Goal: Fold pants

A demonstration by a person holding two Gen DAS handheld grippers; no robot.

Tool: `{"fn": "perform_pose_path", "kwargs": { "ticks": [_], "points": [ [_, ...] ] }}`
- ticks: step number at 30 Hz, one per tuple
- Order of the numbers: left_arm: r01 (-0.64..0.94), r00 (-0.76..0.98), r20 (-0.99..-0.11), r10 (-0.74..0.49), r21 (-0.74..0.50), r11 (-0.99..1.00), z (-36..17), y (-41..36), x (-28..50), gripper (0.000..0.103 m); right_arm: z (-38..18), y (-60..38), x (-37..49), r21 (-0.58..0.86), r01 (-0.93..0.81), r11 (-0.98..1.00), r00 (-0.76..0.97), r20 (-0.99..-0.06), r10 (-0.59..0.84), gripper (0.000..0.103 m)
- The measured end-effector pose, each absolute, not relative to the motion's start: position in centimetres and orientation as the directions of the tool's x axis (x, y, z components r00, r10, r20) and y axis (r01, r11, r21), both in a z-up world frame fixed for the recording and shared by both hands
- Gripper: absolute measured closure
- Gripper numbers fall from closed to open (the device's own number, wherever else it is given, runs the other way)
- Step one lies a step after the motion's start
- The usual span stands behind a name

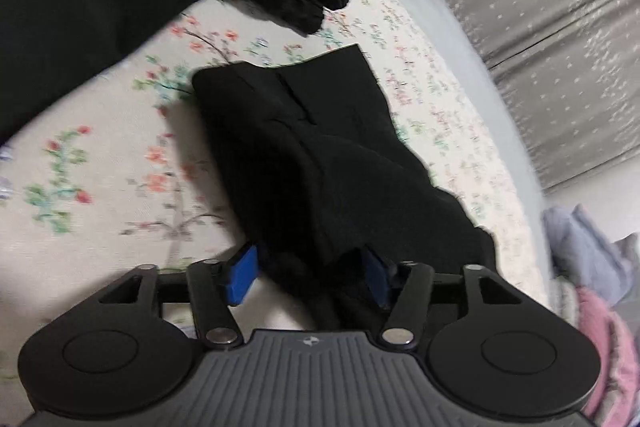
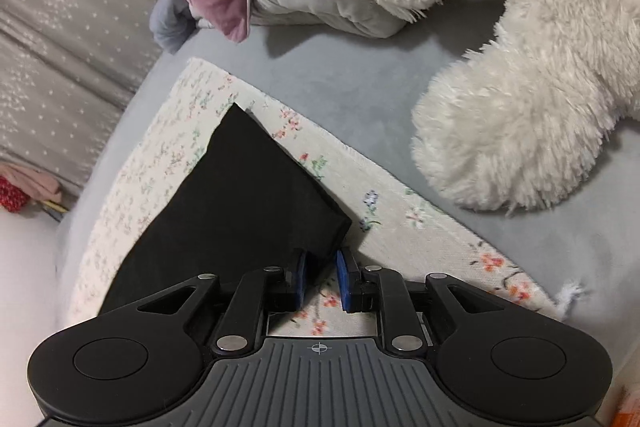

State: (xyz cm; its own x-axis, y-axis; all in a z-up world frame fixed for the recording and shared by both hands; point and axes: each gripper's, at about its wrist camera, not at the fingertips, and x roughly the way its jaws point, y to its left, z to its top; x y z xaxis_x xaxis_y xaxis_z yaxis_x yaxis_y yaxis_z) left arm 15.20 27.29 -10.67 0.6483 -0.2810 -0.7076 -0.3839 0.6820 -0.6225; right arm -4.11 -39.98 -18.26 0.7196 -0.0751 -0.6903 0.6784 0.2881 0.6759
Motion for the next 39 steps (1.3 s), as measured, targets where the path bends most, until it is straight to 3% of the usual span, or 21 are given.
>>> {"fn": "perform_pose_path", "kwargs": {
  "ticks": [8, 13, 14, 15, 16, 18, 25, 29, 32, 34, 37, 39],
  "points": [
    [-0.404, 0.687, -0.684, -0.244, -0.639, 0.654, -11.1, 26.6, 17.3, 0.02, -19.7, -40.0, -3.5, 0.756, 0.599, 0.264, 0.789, -0.614, -0.028, 0.077],
    [-0.409, 0.729, -0.662, -0.173, -0.624, 0.666, -11.0, 26.1, 17.4, 0.025, -19.9, -39.9, -2.5, 0.75, 0.593, 0.293, 0.795, -0.603, -0.067, 0.078],
    [-0.41, 0.732, -0.665, -0.152, -0.607, 0.681, -10.9, 25.8, 17.6, 0.039, -19.9, -39.9, -2.2, 0.75, 0.594, 0.293, 0.796, -0.601, -0.075, 0.079],
    [-0.412, 0.729, -0.673, -0.128, -0.581, 0.702, -10.8, 25.6, 17.8, 0.069, -19.9, -40.0, -1.9, 0.746, 0.596, 0.296, 0.795, -0.601, -0.086, 0.082],
    [-0.417, 0.723, -0.682, -0.106, -0.555, 0.72, -10.8, 25.3, 18.0, 0.083, -20.0, -40.0, -1.5, 0.742, 0.599, 0.301, 0.793, -0.602, -0.093, 0.083],
    [-0.418, 0.738, -0.667, -0.105, -0.574, 0.705, -10.7, 25.3, 18.1, 0.088, -19.8, -40.2, -0.8, 0.729, 0.606, 0.319, 0.787, -0.607, -0.109, 0.091],
    [-0.422, 0.784, -0.614, -0.089, -0.633, 0.649, -7.5, 26.7, 14.8, 0.09, -15.9, -39.7, -2.8, 0.741, 0.581, 0.336, 0.814, -0.529, -0.241, 0.099],
    [-0.437, 0.773, -0.629, -0.081, -0.622, 0.65, -6.0, 27.1, 11.9, 0.09, -12.7, -38.4, -4.9, 0.714, 0.588, 0.381, 0.809, -0.507, -0.299, 0.1],
    [-0.492, 0.714, -0.695, -0.084, -0.584, 0.646, -7.6, 27.9, 11.3, 0.089, -11.9, -37.5, -5.8, 0.65, 0.629, 0.426, 0.777, -0.547, -0.311, 0.1],
    [-0.549, 0.64, -0.762, -0.099, -0.544, 0.635, -9.7, 28.1, 12.1, 0.088, -13.9, -38.2, -4.8, 0.63, 0.668, 0.396, 0.737, -0.632, -0.24, 0.1],
    [-0.548, 0.65, -0.75, -0.124, -0.576, 0.607, -10.2, 28.5, 12.0, 0.082, -17.2, -39.7, -4.4, 0.655, 0.694, 0.299, 0.713, -0.685, -0.153, 0.098],
    [-0.521, 0.673, -0.735, -0.087, -0.554, 0.649, -9.0, 28.6, 11.9, 0.063, -18.4, -40.2, -4.7, 0.692, 0.679, 0.247, 0.73, -0.673, -0.12, 0.091]
  ]
}}
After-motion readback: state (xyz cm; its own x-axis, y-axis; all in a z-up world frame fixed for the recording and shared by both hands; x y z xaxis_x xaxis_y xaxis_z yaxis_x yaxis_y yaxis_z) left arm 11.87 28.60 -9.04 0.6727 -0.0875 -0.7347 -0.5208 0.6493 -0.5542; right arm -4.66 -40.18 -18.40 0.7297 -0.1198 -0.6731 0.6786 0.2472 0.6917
